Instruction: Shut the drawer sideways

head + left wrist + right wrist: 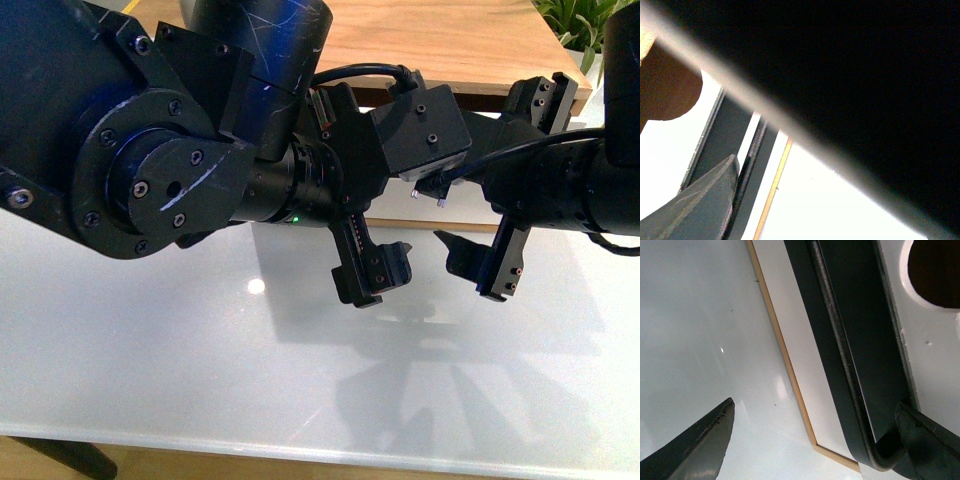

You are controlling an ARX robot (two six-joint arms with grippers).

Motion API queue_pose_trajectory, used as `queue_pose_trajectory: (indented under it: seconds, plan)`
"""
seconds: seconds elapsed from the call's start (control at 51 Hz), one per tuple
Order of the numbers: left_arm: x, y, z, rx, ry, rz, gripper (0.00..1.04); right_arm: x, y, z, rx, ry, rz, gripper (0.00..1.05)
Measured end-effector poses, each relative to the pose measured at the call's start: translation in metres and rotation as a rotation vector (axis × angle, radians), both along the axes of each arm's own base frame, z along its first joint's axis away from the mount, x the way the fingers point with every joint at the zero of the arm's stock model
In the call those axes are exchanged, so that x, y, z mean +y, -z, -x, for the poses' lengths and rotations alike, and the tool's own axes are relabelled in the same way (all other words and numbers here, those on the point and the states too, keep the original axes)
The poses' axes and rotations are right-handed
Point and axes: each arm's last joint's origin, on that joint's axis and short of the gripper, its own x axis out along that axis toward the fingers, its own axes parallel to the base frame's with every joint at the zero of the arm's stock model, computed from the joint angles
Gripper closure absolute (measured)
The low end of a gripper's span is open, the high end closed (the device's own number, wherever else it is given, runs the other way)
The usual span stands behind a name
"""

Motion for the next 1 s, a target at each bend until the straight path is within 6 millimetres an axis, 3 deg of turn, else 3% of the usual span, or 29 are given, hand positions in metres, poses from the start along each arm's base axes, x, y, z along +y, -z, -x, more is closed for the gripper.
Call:
queue_pose_trajectory:
  seconds: [1.0]
  plan:
    - [-0.008, 0.004, -0.039, -0.031, -0.058, -0.020, 0.09, -0.005, 0.011, -0.036, -0.031, 0.067, -0.028, 0.09]
